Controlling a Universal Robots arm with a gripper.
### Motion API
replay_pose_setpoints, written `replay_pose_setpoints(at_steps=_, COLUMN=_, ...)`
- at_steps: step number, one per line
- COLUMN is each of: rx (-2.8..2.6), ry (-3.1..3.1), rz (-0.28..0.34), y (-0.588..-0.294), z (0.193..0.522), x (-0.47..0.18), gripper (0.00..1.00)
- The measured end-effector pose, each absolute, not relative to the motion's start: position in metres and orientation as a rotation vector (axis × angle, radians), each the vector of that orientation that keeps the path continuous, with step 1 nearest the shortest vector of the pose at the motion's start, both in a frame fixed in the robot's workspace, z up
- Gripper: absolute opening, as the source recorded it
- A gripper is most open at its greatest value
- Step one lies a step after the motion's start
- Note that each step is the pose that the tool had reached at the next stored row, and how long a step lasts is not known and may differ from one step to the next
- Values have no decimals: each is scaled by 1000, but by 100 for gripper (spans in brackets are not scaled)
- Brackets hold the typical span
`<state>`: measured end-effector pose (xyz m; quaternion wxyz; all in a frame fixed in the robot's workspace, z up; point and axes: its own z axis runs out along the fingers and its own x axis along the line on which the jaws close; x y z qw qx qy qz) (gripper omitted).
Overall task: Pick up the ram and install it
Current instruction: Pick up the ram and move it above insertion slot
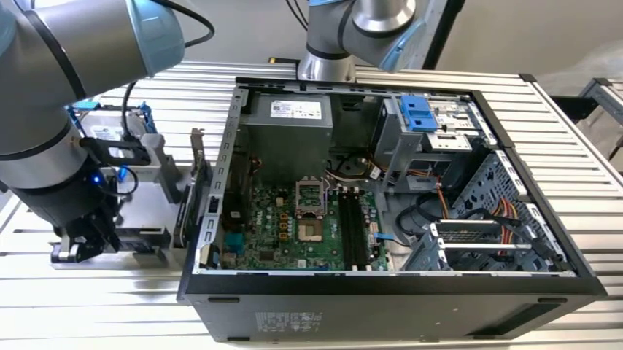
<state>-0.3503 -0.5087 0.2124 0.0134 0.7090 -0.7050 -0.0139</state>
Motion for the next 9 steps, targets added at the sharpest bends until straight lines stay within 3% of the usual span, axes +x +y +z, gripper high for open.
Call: replay_pose_setpoints(at_steps=9, rx=2209, ry=-2196, rz=-43, y=-509, z=217, x=-350, gripper=0)
